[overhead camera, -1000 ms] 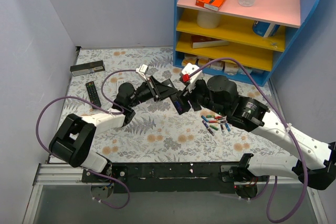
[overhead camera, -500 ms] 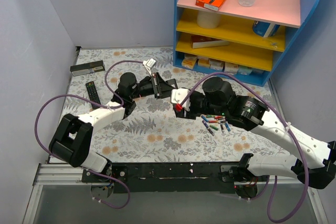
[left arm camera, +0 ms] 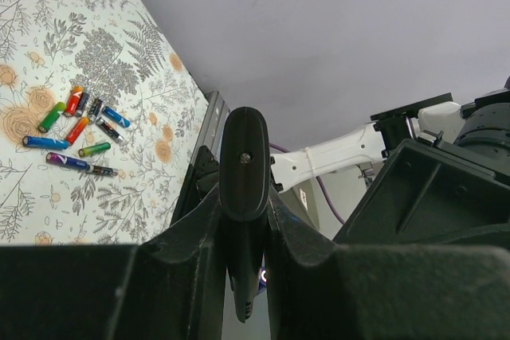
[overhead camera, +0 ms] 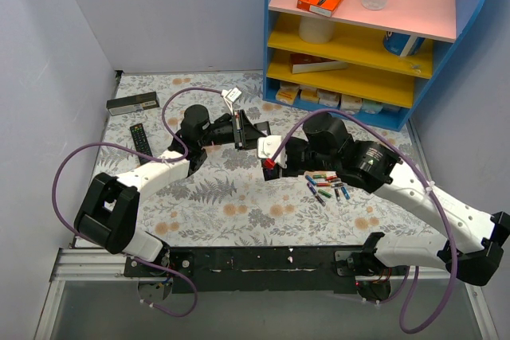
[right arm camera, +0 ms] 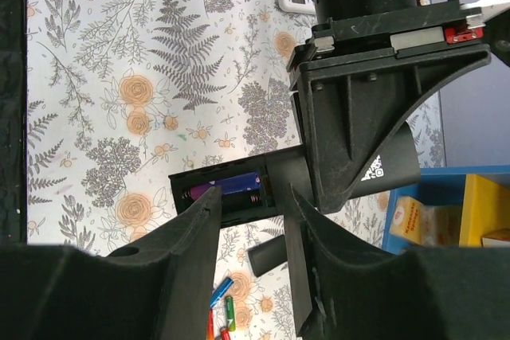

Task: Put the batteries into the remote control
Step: Load the battery into the remote control.

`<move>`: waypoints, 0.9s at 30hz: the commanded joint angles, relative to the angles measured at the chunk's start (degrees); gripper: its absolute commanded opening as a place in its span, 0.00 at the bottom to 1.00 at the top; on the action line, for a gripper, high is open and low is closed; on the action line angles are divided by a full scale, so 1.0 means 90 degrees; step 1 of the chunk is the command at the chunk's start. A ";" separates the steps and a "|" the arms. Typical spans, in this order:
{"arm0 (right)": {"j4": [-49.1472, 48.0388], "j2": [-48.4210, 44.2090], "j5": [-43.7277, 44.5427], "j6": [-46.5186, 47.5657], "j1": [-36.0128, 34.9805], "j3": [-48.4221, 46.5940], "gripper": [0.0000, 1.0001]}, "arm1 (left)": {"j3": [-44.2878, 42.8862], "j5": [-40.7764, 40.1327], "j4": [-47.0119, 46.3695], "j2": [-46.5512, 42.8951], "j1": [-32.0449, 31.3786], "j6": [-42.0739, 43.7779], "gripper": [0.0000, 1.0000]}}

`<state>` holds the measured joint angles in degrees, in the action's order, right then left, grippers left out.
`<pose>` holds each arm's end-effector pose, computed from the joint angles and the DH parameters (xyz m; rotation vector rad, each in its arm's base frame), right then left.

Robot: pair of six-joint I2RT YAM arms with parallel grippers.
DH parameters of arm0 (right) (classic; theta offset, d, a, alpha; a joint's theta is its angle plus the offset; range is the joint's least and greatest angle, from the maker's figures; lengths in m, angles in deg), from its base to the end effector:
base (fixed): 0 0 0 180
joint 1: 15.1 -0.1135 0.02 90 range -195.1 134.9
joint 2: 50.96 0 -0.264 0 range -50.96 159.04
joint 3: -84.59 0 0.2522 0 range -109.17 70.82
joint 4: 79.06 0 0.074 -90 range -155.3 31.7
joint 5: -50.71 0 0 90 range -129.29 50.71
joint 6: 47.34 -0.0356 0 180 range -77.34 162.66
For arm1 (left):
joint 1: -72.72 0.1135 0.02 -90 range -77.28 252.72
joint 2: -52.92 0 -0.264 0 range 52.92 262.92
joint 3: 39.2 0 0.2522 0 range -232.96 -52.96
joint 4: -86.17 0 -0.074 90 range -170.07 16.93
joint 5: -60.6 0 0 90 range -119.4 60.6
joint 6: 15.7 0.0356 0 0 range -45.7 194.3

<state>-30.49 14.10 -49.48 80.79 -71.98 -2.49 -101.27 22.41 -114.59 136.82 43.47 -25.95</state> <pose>0.1259 0.2045 0.3987 -1.5840 1.2983 0.3858 0.2673 -0.1818 0.2804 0.3852 -2.1819 2.1898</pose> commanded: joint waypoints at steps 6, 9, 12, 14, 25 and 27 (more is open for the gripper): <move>-0.0069 0.0213 -0.0361 0.0207 0.0158 -0.0047 0.43 | -0.0364 0.0249 0.0252 -0.0191 0.0018 0.0279 0.00; -0.0108 0.0252 -0.0410 0.0226 0.0207 -0.0008 0.43 | -0.0403 0.0298 0.0252 -0.0181 0.0018 0.0299 0.00; -0.0117 0.0310 -0.0478 0.0246 0.0246 -0.0008 0.42 | -0.0423 0.0327 0.0242 -0.0162 0.0018 0.0289 0.00; -0.0098 0.0340 -0.0517 0.0256 0.0275 -0.0017 0.42 | -0.0452 0.0356 0.0232 -0.0142 0.0018 0.0299 0.00; -0.0020 0.0515 -0.0713 0.0304 0.0402 -0.0057 0.36 | -0.0618 0.0435 0.0252 -0.0045 0.0018 0.0308 0.00; 0.0038 0.0525 -0.0713 0.0333 0.0422 -0.0037 0.35 | -0.0637 0.0454 0.0242 -0.0035 0.0018 0.0299 0.00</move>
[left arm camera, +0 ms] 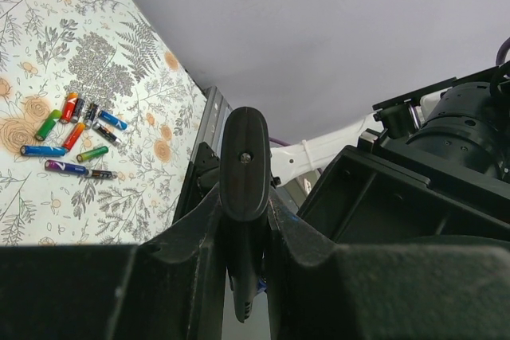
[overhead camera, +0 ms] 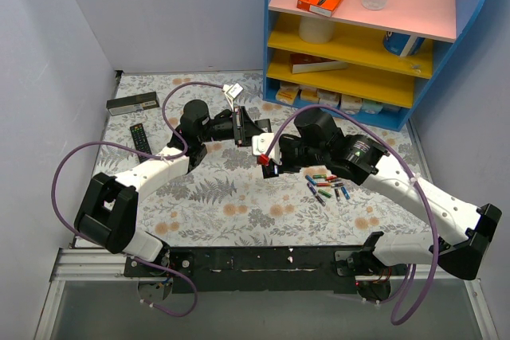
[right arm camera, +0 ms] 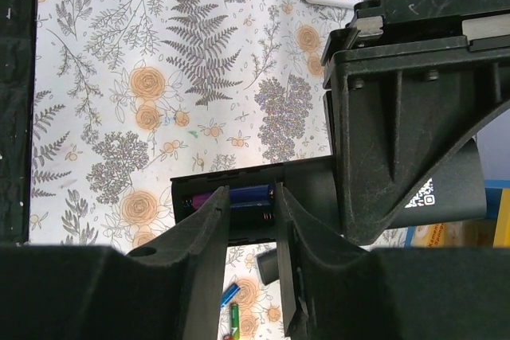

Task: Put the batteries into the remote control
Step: Load the battery into the remote control.

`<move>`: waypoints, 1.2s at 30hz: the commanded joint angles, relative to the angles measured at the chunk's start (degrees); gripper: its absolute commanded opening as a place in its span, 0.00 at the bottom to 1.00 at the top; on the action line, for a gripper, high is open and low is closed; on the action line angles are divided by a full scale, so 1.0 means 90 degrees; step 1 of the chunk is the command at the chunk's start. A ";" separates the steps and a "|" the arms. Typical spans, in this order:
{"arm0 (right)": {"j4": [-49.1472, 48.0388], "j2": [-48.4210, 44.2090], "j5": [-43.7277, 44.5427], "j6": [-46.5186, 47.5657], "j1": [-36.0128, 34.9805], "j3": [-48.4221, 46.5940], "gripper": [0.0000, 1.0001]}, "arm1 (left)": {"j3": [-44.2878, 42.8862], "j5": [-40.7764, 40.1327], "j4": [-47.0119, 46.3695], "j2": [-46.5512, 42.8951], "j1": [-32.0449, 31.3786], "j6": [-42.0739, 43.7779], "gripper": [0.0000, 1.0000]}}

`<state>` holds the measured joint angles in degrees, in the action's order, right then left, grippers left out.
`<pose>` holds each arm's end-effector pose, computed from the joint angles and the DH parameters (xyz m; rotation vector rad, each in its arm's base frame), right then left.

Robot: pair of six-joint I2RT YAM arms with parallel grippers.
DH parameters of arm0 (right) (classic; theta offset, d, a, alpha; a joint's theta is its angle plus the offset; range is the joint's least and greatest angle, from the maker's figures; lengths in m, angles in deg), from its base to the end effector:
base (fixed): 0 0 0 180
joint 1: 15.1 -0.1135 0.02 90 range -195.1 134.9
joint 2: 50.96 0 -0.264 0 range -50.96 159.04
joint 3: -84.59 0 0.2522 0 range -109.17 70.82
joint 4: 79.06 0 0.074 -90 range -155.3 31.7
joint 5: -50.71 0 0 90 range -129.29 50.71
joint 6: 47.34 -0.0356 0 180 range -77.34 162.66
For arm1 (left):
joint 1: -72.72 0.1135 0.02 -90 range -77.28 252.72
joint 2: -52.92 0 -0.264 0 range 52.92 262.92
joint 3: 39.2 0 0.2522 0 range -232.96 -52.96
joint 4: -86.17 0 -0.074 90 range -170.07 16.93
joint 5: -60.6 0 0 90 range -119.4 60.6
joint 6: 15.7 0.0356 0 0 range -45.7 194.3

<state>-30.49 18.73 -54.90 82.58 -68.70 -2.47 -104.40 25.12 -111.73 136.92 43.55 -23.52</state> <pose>0.1476 0.2163 0.3803 -1.6537 1.3307 0.4300 0.2704 -0.1841 0.2933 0.2861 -2.1936 2.1917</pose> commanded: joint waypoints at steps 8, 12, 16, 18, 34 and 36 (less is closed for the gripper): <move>0.0156 0.0030 -0.0072 0.0193 0.0087 0.0117 0.31 | -0.0300 0.0192 -0.0641 0.0080 0.0008 -0.0477 0.00; 0.0205 -0.0009 -0.0032 0.0213 0.0097 0.0244 0.30 | -0.0300 0.0182 -0.1003 0.0138 0.0008 -0.0800 0.00; 0.0214 -0.0038 0.0006 0.0222 0.0097 0.0390 0.29 | -0.0329 0.0104 -0.1228 0.0139 0.0008 -0.0977 0.00; 0.0224 -0.0058 0.0036 0.0232 0.0097 0.0468 0.28 | -0.0368 0.0085 -0.1296 0.0139 0.0008 -0.1035 0.00; -0.0020 -0.0165 0.0310 0.0271 0.0097 0.1132 0.27 | -0.0437 -0.0052 -0.2311 0.0070 0.0018 -0.1728 0.00; -0.0020 -0.0165 0.0329 0.0262 0.0097 0.1181 0.27 | -0.0388 -0.0111 -0.2409 0.0080 0.0008 -0.1885 0.00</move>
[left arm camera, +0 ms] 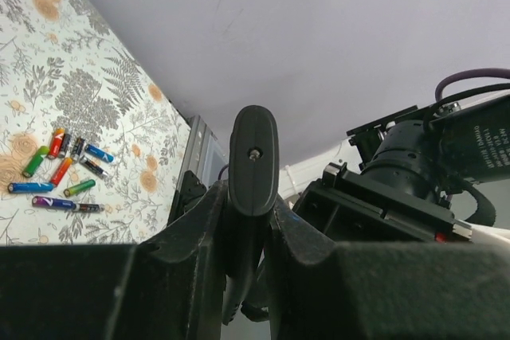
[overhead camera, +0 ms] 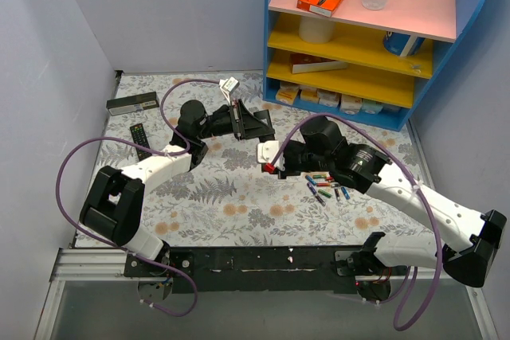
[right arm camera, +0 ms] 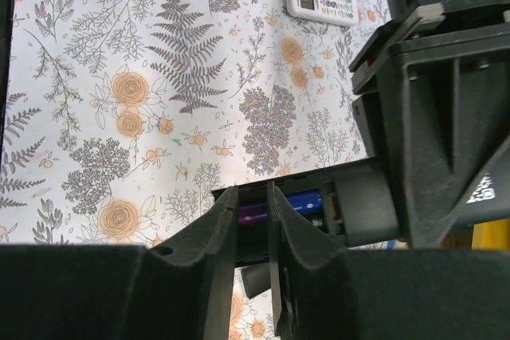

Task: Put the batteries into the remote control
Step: Load the battery into the remote control, then pick up the battery from the center of the board.

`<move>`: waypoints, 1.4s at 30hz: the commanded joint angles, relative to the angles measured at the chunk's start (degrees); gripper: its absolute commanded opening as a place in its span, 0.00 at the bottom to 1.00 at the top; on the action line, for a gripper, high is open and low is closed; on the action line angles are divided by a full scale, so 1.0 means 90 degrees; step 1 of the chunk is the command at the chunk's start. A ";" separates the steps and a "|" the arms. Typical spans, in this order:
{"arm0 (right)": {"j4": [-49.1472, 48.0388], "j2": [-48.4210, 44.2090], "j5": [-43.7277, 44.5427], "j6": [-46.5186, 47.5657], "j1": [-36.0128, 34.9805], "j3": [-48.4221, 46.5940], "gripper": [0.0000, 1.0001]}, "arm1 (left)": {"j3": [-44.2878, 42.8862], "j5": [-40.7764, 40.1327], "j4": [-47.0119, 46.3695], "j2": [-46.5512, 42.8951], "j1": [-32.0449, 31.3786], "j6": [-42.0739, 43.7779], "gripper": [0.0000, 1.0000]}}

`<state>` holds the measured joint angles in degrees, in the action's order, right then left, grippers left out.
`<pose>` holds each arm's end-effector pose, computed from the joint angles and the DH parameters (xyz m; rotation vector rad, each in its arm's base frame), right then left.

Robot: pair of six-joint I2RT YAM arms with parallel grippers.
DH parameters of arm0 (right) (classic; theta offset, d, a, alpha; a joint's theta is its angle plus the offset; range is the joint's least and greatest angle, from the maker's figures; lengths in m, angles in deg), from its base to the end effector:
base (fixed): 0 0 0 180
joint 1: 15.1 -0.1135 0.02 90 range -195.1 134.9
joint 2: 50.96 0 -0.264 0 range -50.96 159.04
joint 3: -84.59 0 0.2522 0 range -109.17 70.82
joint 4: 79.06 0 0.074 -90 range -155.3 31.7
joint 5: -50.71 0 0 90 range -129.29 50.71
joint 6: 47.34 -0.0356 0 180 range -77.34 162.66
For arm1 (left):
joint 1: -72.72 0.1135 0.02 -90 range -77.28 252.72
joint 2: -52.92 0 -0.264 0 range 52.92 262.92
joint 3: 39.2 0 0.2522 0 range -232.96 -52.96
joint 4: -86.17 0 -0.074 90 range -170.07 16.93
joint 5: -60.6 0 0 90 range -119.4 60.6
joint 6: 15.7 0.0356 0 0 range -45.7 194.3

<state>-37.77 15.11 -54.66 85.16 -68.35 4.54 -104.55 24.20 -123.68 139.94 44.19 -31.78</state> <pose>0.1444 0.2091 0.3660 -1.6292 1.2468 0.3913 0.2805 -0.1851 0.2976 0.3131 -2.0860 2.2953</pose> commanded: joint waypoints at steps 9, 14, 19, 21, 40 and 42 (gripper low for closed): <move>0.0516 0.0111 0.0195 -0.0356 0.0067 0.0442 0.32 | -0.0176 -0.0204 -0.1151 -0.0236 -0.0062 -0.0958 0.00; 0.0282 -0.0006 0.0038 -0.0883 0.0058 0.0031 0.44 | 0.0185 -0.0894 0.0536 -0.0469 -0.0062 0.0680 0.00; 0.0153 -0.0026 0.0807 -0.1897 0.0097 -0.0125 0.77 | 0.0555 -0.2214 0.2469 -0.0607 -0.0052 0.2040 0.00; 0.0329 0.0081 0.1082 -0.2327 0.0184 -0.0194 0.87 | 0.0712 -0.2847 0.2765 -0.0675 -0.0052 0.2353 0.00; 0.1180 0.1341 0.1679 -0.4936 0.2284 0.0987 0.53 | 0.1826 -0.3339 0.3440 -0.1446 -0.0052 0.2607 0.00; 0.1160 0.1526 0.1865 -0.5044 0.2284 0.1075 0.47 | 0.1836 -0.3310 0.3459 -0.1524 -0.0052 0.2627 0.00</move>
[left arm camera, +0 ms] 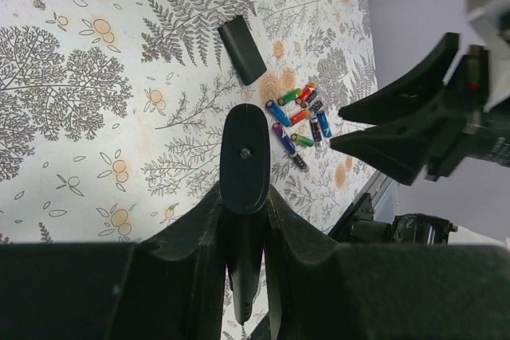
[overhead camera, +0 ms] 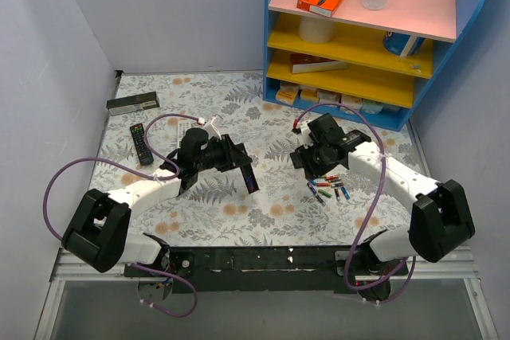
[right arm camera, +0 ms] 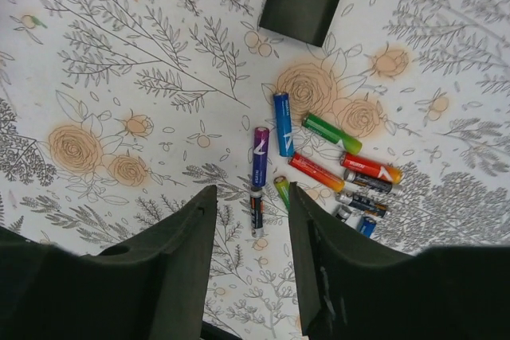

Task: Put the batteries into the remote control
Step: Pick up the battery from the center of the board.

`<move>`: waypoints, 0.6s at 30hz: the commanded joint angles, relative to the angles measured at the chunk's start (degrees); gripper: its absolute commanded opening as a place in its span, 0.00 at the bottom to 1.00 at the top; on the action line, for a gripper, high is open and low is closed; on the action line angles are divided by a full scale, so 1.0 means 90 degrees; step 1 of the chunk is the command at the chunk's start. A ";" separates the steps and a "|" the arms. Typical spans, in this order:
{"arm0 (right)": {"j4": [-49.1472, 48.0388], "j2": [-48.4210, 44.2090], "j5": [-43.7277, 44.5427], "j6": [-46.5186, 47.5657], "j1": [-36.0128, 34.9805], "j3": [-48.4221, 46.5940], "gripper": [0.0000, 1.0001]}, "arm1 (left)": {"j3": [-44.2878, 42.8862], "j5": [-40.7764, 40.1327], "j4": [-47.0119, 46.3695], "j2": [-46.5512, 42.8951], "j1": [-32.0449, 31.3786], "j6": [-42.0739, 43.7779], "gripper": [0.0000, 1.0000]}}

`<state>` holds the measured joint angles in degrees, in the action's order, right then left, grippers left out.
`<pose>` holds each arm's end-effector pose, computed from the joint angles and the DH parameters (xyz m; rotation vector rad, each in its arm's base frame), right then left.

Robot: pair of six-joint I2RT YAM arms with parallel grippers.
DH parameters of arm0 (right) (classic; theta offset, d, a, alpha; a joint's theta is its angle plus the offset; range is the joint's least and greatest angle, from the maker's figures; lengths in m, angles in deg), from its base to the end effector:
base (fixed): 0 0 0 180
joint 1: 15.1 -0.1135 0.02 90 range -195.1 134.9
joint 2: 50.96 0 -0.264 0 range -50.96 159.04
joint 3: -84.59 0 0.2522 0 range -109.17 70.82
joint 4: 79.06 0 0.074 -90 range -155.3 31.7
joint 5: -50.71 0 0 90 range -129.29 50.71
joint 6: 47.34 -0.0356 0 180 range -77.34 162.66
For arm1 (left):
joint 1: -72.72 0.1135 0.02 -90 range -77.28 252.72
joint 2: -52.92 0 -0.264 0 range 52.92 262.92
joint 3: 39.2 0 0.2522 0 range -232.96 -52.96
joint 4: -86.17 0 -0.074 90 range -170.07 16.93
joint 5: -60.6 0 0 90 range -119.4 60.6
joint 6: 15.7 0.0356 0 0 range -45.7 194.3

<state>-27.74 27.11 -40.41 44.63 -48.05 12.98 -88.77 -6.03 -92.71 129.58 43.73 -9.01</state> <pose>0.2299 0.1499 0.2507 -0.7858 2.4739 0.2247 0.2360 -0.1469 0.2051 -0.8429 2.3028 -1.4897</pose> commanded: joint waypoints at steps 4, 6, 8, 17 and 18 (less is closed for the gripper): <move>-0.0013 0.0398 0.0408 -0.0718 0.0028 0.0343 0.42 | 0.0083 0.0088 0.0067 -0.0461 -0.0001 0.0106 0.00; -0.0091 0.0506 0.0389 -0.0689 0.0028 0.0460 0.38 | 0.0102 0.0098 0.0067 -0.0471 -0.0001 0.0116 0.00; -0.0188 0.0593 0.0369 -0.0679 0.0028 0.0548 0.37 | 0.0093 0.0127 0.0067 -0.0491 -0.0001 0.0125 0.00; -0.0345 0.0984 0.0262 -0.0698 0.0028 0.0568 0.33 | -0.0044 0.0108 0.0301 -0.0510 -0.0001 0.0321 0.00; -0.0365 0.1014 0.0271 -0.0708 0.0028 0.0568 0.33 | -0.0044 0.0108 0.0301 -0.0510 0.0008 0.0321 0.00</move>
<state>-29.31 35.19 -37.92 39.17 -47.98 17.79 -88.22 -5.79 -90.70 127.46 43.73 -7.67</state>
